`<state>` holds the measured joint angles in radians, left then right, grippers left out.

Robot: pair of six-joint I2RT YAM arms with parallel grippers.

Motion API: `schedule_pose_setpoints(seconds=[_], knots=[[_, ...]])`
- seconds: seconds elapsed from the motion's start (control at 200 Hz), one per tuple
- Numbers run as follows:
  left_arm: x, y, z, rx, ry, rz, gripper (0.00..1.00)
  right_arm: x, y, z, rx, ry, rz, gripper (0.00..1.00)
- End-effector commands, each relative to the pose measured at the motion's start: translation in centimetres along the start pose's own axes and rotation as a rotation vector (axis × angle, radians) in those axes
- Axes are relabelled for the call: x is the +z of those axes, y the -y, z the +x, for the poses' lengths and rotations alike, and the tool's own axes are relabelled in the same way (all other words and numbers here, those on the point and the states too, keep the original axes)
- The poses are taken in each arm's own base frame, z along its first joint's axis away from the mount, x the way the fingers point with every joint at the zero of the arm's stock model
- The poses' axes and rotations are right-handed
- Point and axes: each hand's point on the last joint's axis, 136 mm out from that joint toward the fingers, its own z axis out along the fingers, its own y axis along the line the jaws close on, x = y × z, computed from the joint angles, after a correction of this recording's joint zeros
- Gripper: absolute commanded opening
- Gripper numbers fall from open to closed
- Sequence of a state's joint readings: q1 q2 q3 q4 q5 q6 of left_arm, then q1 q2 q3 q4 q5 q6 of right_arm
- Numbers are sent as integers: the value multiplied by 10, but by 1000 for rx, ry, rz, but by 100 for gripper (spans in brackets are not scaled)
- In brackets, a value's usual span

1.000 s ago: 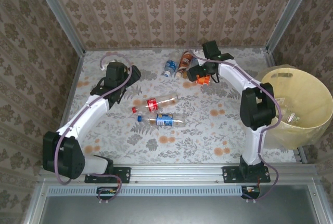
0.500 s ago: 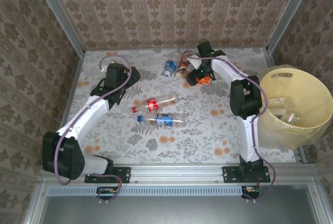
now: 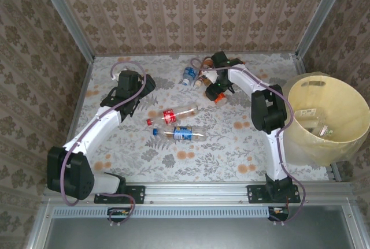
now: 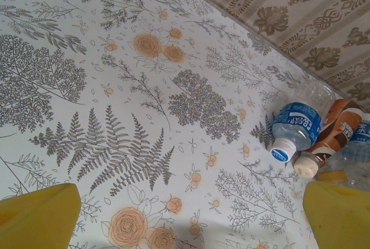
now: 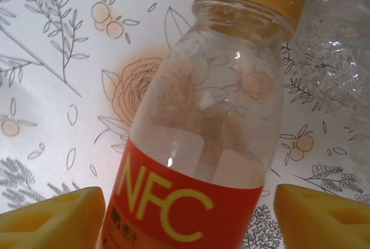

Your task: Put the plastic bottles in the bin

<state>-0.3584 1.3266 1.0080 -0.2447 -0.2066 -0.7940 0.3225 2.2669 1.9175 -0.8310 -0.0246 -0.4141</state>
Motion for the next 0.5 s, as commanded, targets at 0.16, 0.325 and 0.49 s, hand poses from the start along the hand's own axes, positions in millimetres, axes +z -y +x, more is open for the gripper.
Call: schedule_pose_setpoints(seconds=[0.16,0.325,0.49], knots=[[4,-7,4,-23,-10,-23,100,25,-4,12,41,-78,61,75],[6,-7,5,-24,-17,-23,100,25,-6,12,57,-79,79,65],[7,-6,4,-20,-16,-20,100,-18,-3,-1,87,40,111,58]])
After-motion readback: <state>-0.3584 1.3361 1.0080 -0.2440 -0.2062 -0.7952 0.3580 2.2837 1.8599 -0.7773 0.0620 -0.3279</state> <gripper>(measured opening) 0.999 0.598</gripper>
